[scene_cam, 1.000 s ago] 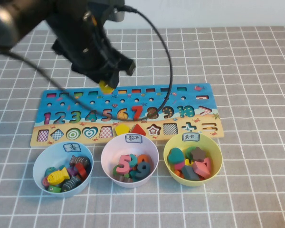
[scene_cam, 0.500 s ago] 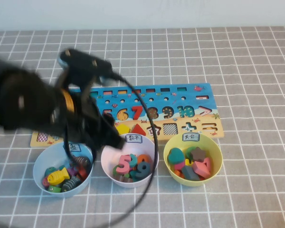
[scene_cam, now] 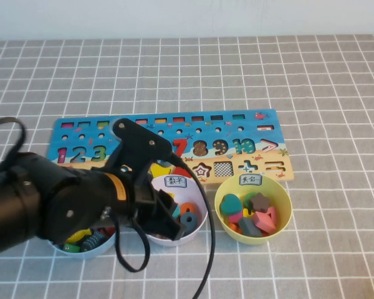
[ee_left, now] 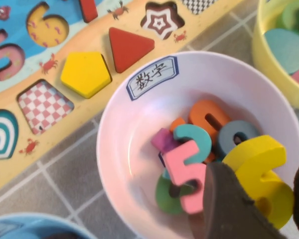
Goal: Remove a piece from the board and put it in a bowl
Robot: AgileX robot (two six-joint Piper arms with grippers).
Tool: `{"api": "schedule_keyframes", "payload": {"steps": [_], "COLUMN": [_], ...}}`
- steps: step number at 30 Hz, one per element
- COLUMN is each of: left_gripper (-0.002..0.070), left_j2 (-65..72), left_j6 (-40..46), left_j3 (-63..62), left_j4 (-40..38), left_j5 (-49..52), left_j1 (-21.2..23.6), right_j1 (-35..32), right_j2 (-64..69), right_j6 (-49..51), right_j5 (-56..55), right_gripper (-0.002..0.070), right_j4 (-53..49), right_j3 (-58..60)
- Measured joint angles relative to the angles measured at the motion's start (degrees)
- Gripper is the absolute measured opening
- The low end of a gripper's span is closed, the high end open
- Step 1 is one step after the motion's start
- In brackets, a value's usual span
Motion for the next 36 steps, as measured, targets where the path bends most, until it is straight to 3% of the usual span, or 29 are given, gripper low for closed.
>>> {"api": "schedule_keyframes", "payload": {"steps": [10,20,36], "left_gripper": [0.0231,0.0231,0.023], "left_j2": [6.08,9.46,11.32], "left_j6": [0.0,-0.44,0.0], "left_j3": [-1.3,-5.09,-5.23], "left_j4": [0.11,0.11,-2.47], "left_j5": [-2.16,-0.34,-0.54], "left_j1": [0.11,4.9,5.17], "right_j1": [0.0,0.0,0.0], "right_j2": [0.0,0.0,-0.12], "right_j6": [0.0,0.0,0.0], "right_j5": [0.0,0.0,0.0], "right_gripper": [-0.0017,-0.0017,-0.0017], "right_j4": [0.0,0.0,0.0], "right_j3": [0.0,0.0,0.0]}}
